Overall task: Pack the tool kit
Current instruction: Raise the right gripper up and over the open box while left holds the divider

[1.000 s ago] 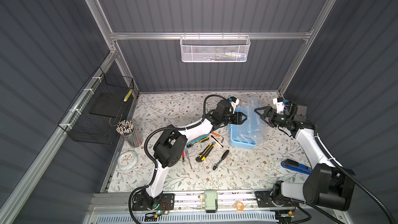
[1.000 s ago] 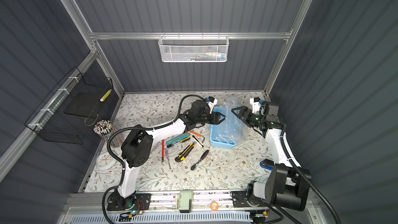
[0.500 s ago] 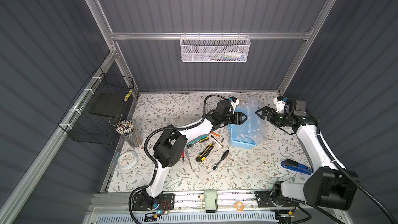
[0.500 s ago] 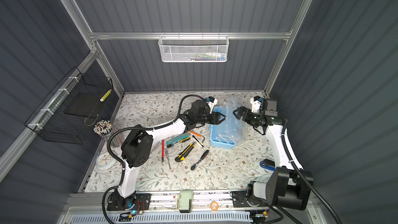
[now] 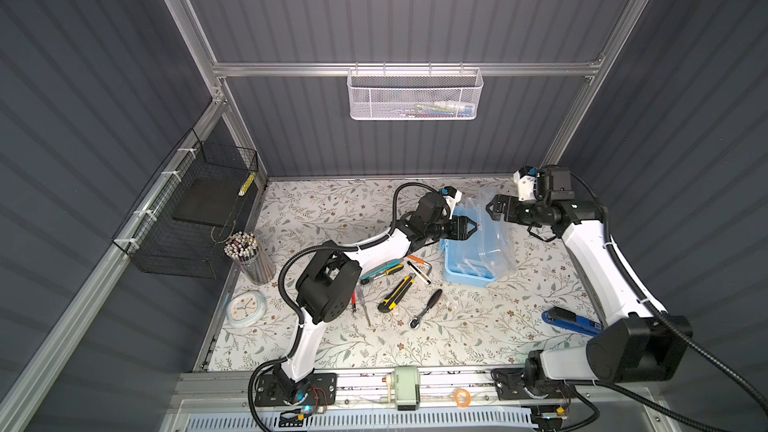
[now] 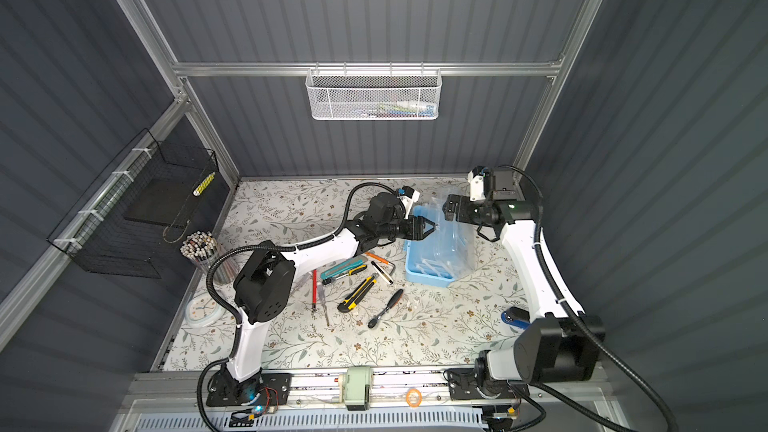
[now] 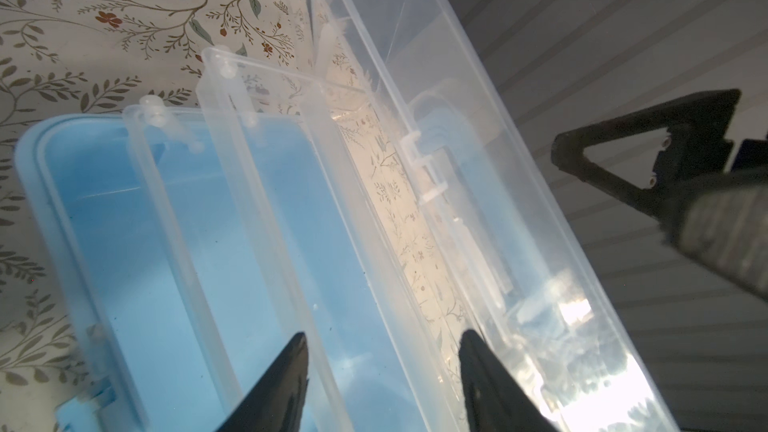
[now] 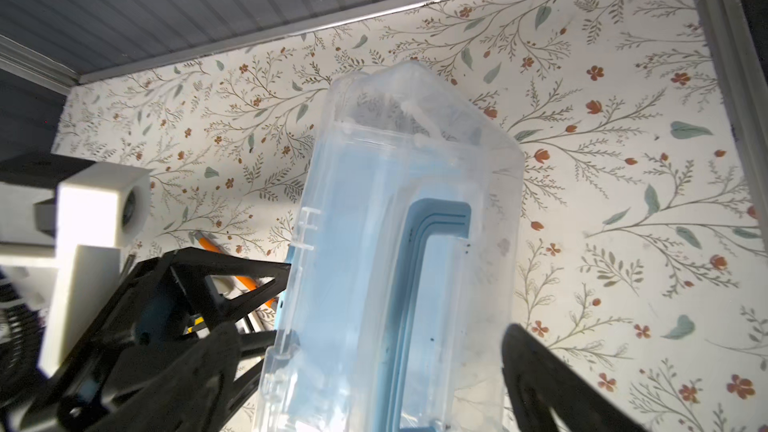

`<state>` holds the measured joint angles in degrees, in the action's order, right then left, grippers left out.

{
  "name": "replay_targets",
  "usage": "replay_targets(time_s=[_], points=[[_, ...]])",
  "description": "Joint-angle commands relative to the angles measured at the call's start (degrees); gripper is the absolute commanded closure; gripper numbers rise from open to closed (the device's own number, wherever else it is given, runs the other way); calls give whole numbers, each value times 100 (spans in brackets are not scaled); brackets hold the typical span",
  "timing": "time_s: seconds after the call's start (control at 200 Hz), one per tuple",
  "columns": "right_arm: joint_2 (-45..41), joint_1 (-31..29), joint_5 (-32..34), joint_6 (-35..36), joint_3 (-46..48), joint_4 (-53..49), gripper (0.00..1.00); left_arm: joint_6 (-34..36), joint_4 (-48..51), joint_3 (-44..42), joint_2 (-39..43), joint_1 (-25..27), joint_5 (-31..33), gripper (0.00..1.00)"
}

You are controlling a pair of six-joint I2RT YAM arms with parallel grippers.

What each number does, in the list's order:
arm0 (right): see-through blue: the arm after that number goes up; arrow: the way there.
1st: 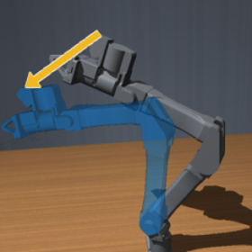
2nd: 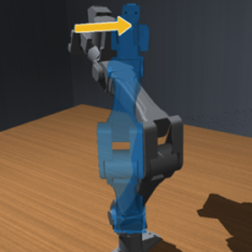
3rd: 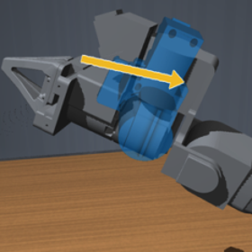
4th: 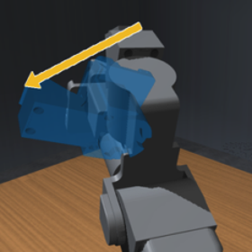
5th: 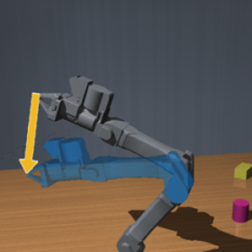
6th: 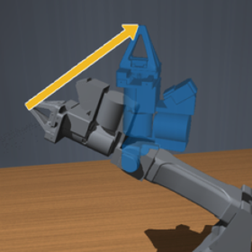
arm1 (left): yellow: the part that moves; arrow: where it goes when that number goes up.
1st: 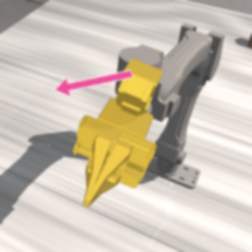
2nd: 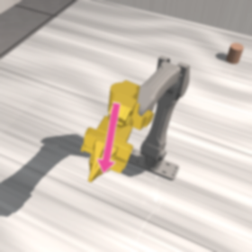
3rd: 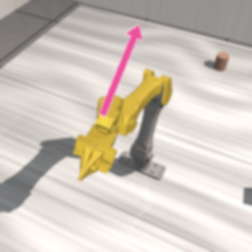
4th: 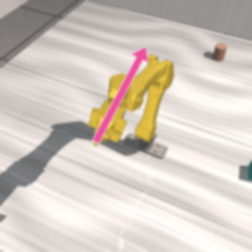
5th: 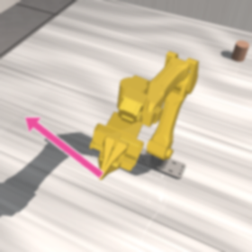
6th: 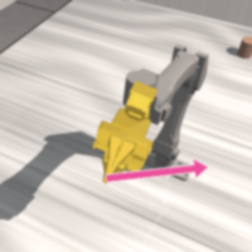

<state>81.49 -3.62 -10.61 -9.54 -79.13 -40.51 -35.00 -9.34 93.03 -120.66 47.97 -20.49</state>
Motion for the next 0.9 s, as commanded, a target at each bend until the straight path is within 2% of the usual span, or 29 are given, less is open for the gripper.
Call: replay_targets(time_s=[0.0,0.46,0.895], points=[[187,-252,730,224,-358,-430,1,-24,-112,-5,106,36,-140,40],[1355,-1212,2363,575,-1740,-1354,1,-46,-129,-64,130,37,-159,39],[2008,-1393,3189,772,-2223,-1779,1,-25,-182,-177,190,30,-158,38]])
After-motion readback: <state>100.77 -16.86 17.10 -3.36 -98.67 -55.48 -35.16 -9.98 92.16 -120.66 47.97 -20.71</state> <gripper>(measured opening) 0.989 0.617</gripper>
